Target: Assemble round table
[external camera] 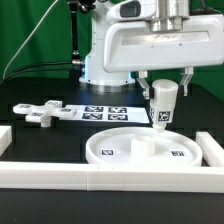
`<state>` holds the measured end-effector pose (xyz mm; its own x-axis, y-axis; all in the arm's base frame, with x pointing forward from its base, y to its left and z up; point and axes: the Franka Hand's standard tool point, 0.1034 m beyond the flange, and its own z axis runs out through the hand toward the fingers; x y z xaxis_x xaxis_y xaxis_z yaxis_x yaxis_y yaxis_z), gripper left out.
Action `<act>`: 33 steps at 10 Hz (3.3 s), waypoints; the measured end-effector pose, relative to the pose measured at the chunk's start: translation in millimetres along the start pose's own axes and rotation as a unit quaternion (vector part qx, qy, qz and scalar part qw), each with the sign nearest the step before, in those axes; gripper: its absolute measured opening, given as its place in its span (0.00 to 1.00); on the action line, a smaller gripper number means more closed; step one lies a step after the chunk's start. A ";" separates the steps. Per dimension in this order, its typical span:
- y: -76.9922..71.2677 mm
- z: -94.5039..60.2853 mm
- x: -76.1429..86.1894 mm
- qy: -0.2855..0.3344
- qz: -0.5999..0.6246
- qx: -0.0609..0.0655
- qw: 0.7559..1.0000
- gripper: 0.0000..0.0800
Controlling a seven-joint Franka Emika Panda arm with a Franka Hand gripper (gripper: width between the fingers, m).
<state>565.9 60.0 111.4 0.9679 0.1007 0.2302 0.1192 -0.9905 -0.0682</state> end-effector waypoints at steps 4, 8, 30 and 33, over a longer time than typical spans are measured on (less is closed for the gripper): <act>11.5 0.6 5.0 0.126 -0.012 -0.024 0.992 0.51; 25.8 2.9 -1.9 0.115 -0.031 -0.032 0.992 0.51; 18.6 23.1 -14.8 0.107 -0.040 -0.029 0.993 0.77; 24.8 9.8 -8.8 0.103 -0.057 -0.033 0.993 0.81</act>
Offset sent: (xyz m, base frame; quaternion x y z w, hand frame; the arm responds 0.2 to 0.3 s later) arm 0.0000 0.0000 0.0000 0.0000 0.1938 0.0000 0.9810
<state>562.5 35.4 98.2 0.8826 0.1983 0.4262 0.2045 -0.9783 0.0317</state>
